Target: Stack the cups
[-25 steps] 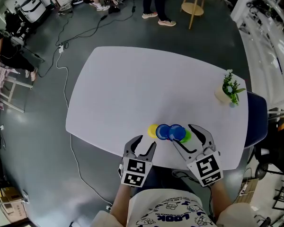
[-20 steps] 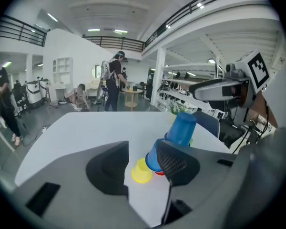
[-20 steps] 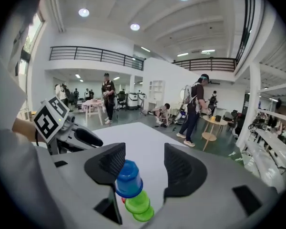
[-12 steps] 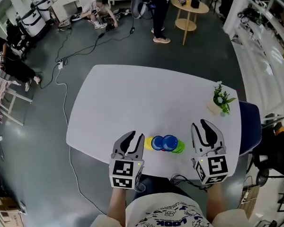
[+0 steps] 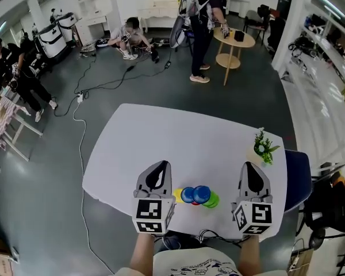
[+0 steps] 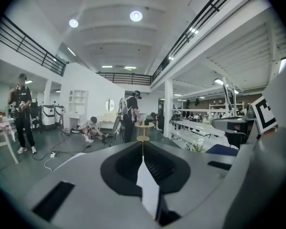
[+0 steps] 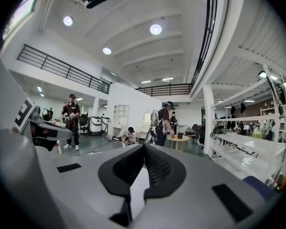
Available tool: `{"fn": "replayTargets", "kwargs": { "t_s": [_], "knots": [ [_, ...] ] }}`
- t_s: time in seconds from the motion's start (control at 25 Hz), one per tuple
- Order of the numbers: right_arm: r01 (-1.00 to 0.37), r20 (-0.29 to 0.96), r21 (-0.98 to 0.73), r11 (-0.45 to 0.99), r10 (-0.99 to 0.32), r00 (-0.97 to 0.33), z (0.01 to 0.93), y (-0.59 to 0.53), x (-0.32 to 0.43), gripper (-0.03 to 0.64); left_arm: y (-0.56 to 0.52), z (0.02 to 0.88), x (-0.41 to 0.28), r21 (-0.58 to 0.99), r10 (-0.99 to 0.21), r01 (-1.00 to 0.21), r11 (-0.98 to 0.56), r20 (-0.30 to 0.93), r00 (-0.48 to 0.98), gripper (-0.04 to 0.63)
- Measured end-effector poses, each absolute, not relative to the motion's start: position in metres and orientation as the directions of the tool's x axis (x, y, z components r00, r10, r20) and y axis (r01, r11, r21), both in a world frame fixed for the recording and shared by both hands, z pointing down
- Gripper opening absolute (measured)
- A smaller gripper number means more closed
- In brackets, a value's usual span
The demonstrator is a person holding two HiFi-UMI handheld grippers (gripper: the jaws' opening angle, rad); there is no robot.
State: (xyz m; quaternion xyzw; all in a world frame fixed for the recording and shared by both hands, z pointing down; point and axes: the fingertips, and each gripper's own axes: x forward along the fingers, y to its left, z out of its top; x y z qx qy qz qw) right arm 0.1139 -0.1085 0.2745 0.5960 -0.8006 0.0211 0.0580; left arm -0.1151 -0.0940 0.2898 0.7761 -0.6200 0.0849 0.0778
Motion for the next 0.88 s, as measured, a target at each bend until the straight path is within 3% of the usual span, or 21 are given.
{"fn": "replayTargets", "kwargs": {
  "t_s": [0.36, 0.88],
  "knots": [
    [-0.962, 0.082, 0.026, 0.272, -0.96, -0.269, 0.258, -0.101, 0.108, 0.015, -0.087, 0.249, -0.118, 0.006, -0.975, -0.983, -0.182, 0.131, 0.181, 0.015],
    [-0.958, 0.063, 0.004, 0.287, -0.956, -0.286, 0.251, -0.086, 0.094, 0.014, -0.064, 0.252, -0.128, 0.039, -0.979, -0.988, -0.149, 0.133, 0.153, 0.015]
  ]
}}
